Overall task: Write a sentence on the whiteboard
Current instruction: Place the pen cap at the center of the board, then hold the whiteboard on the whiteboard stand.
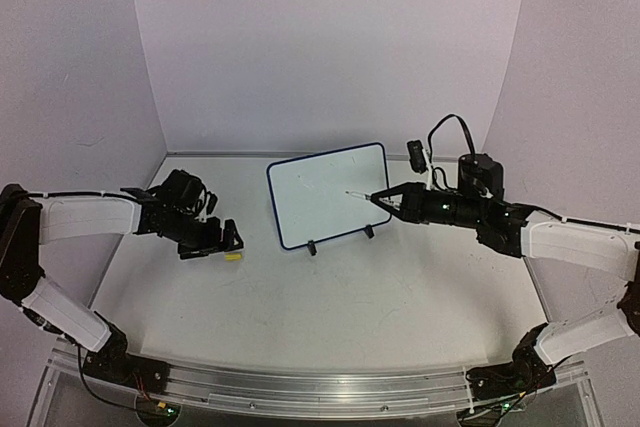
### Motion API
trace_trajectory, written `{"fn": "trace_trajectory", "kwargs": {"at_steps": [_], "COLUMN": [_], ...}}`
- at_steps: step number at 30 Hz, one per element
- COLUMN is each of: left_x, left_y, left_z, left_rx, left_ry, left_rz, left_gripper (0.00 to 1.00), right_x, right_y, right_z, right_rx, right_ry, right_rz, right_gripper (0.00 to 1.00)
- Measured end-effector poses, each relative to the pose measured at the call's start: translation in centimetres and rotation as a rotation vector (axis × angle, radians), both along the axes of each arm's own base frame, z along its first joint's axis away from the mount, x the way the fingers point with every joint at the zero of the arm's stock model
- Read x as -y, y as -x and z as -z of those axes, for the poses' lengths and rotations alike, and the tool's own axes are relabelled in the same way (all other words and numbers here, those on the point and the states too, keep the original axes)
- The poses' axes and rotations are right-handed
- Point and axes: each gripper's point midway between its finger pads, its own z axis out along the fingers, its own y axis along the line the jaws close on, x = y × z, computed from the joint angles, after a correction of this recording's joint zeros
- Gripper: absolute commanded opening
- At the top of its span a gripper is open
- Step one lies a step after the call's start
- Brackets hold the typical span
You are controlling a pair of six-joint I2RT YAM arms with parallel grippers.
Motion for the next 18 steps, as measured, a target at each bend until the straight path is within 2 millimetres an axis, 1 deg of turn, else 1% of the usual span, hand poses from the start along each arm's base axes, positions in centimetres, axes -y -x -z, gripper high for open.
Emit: {"fn": "trace_trajectory", "kwargs": {"at_steps": [3,8,10,14,18], "left_x": [1.0,3.9,4.9,6.4,6.6], "left_y": [-1.4,-4.4,-5.5,-8.2,-9.3], "left_z": [-3.4,-10.4,-12.4,-14.8,-15.6], "left_rx": [0.065,0.201,0.24,0.321,0.369], "left_ry": [0.01,0.078,0.093,0.093,0.098], "left_rz": [0.065,0.233,0.291,0.355,0.381], "left_gripper": [0.99,0.99,0.99,0.99,0.99], "right_x": [-0.2,-0.9,-1.2,-1.6,-1.9], "right_y": [0.2,-0.1,-0.3,-0.7,-0.9], "right_z": [0.0,-0.1,0.0,0.2,0.0], "right_rx": [0.006,0.01,0.005,-0.009,-0.008], "right_ry": [0.008,0.017,0.021,0.03,0.032], "right_rz": [-0.015,-0.041,-0.05,-0.056,-0.06], "right_gripper": [0.0,0.0,0.0,0.0,0.0]}}
